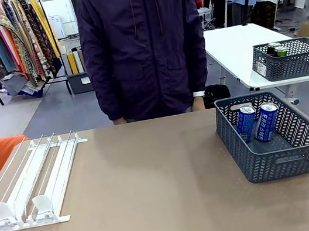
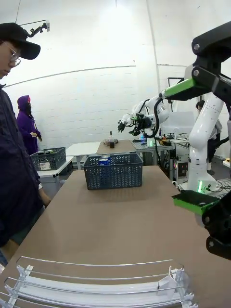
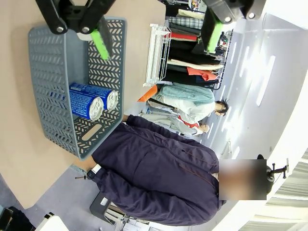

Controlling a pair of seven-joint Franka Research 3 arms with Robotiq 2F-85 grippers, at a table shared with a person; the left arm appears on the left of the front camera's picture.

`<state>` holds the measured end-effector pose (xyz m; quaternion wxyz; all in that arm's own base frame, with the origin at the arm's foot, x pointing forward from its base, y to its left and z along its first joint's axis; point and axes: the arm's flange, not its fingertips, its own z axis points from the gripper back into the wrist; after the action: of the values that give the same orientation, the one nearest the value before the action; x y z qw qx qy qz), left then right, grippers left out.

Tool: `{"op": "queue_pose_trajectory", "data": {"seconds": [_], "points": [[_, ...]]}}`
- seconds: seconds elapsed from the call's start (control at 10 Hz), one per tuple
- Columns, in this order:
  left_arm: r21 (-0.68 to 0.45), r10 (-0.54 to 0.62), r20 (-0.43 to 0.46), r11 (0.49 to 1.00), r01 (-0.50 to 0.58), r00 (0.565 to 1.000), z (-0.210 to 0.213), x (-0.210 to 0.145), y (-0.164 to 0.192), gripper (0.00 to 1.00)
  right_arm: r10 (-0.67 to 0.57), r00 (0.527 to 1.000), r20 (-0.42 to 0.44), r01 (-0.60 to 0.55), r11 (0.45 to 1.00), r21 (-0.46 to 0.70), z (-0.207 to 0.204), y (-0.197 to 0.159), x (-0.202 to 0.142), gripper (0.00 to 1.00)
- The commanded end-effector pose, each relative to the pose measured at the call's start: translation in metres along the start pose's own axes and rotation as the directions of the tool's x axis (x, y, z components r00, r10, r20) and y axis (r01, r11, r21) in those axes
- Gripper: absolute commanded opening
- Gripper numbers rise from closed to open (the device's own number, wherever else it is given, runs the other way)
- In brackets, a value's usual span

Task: Retrieve and store the cans from the dispenser.
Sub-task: Pick up one can from the Automatic Can Dispenser and place it in the middle of the table.

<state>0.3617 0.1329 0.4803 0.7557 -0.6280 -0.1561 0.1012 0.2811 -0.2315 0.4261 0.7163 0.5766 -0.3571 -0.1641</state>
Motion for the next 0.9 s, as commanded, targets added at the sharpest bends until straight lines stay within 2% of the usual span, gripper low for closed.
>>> {"op": "queue_pose_trajectory", "data": {"seconds": [0.0,0.8], "points": [[-0.018,0.014,0.008,1.000,-0.014,1.000,-0.0006,-0.0002,-0.0035,1.00,-0.010,1.000,0.009,0.009,1.000,0.013,-0.0010,0.0044,0.0029,1.00],[-0.018,0.014,0.008,1.000,-0.014,1.000,-0.0006,-0.0002,-0.0035,1.00,-0.010,1.000,0.009,0.009,1.000,0.013,-0.0010,0.0044,0.0029,1.00]]}}
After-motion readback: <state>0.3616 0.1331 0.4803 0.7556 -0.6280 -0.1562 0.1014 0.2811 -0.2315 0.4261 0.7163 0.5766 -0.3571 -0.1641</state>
